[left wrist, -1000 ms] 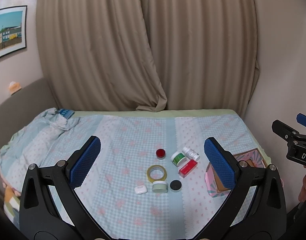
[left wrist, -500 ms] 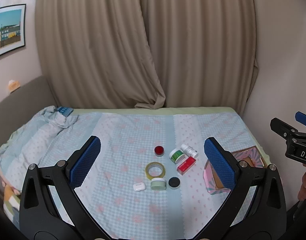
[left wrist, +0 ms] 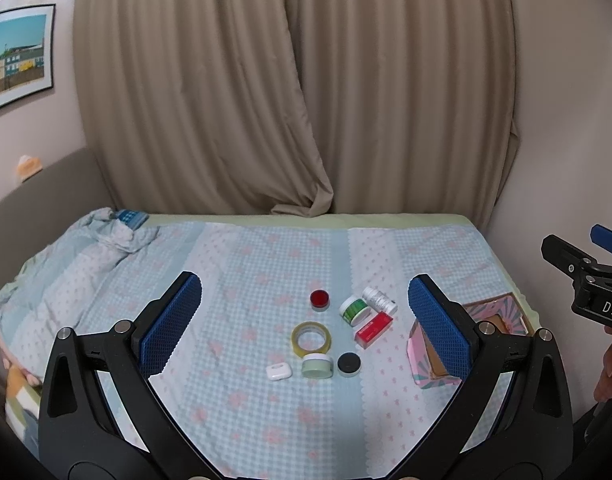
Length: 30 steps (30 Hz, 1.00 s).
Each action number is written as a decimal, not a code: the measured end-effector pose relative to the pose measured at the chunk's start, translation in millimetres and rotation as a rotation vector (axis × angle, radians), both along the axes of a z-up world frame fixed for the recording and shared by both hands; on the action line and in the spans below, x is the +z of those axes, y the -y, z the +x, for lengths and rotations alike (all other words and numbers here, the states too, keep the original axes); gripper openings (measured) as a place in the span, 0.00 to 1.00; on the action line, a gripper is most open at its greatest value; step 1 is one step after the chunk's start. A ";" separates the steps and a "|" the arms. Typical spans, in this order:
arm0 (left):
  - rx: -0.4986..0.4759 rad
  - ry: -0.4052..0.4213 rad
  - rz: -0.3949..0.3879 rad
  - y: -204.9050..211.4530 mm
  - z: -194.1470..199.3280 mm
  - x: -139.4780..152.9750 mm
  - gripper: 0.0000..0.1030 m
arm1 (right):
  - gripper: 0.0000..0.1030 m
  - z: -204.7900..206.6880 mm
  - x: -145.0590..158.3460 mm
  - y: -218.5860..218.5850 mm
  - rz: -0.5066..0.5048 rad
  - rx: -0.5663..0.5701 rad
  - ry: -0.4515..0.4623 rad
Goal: Organize rigid objects
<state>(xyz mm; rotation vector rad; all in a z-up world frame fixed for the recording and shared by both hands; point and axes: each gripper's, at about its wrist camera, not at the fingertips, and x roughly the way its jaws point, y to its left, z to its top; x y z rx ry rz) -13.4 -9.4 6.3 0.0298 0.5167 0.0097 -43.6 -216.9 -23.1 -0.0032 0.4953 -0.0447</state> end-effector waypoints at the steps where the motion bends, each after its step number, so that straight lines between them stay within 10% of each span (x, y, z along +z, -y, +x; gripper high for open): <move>1: 0.000 0.001 0.000 0.2 -0.2 -0.2 1.00 | 1.00 0.1 0.2 0.2 0.001 -0.001 0.000; 30: 0.027 -0.009 -0.017 10.7 7.2 -3.8 1.00 | 1.00 4.3 -1.7 10.2 0.004 0.015 0.003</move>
